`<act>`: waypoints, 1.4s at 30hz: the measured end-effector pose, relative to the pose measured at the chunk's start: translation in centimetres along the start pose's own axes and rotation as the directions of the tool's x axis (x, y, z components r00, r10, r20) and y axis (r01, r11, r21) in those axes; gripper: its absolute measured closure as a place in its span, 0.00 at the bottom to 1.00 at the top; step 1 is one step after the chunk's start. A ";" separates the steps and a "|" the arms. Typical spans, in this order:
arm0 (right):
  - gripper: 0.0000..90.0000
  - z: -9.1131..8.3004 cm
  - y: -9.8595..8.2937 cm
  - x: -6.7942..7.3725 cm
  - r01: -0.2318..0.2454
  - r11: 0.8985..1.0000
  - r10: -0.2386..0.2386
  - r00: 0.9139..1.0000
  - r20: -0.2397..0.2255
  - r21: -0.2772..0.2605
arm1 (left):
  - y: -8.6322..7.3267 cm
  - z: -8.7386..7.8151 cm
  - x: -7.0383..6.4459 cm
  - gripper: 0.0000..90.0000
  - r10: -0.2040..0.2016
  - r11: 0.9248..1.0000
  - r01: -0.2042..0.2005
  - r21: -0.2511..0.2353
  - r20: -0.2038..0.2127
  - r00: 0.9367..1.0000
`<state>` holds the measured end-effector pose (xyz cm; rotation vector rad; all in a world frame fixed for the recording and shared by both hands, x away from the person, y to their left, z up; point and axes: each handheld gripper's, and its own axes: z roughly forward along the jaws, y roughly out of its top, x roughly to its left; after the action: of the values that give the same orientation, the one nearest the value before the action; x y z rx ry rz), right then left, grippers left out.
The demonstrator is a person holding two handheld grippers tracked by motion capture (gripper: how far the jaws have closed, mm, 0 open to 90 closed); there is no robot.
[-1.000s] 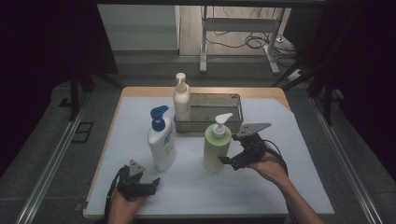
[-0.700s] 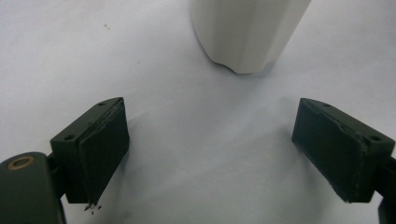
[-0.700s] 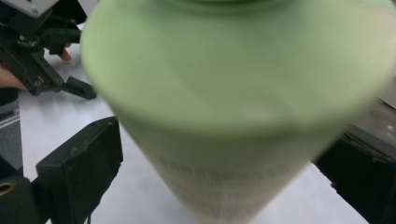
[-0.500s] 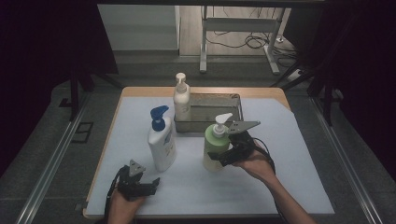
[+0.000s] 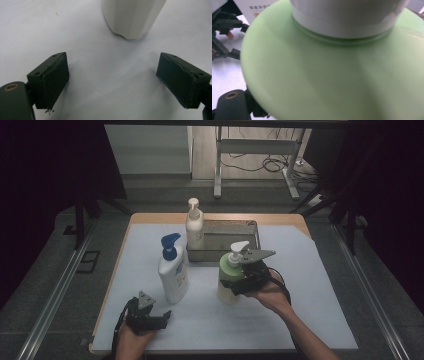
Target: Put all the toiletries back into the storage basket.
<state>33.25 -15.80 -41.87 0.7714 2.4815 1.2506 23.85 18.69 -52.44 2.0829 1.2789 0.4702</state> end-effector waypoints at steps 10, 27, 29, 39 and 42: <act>0.13 -1.0 2.8 0.2 -0.005 1.000 0.005 1.000 0.015 -0.004 | 0.0 0.0 0.0 0.12 0.000 1.000 0.000 0.000 0.000 1.000; 0.13 -2.4 7.2 -0.8 -0.011 1.000 0.012 0.999 0.052 -0.026 | 0.0 0.0 0.0 0.12 0.000 1.000 0.000 0.001 0.000 1.000; 0.13 -2.4 7.7 -0.9 -0.008 1.000 0.009 0.998 0.057 -0.027 | 0.0 0.0 0.0 0.12 0.000 1.000 0.000 0.001 0.000 1.000; 0.13 -2.3 9.7 -2.0 -0.015 0.999 0.018 0.996 0.088 -0.038 | 0.0 0.0 0.0 0.12 0.001 1.000 -0.001 0.002 0.000 1.000; 0.13 -2.1 10.3 -2.4 -0.020 0.999 0.024 0.995 0.098 -0.044 | 0.0 0.0 0.0 0.12 0.001 1.000 -0.001 0.001 0.000 1.000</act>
<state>37.81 -13.50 -32.41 0.8313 2.3668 1.2378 23.87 18.70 -52.43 2.0846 1.2788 0.4700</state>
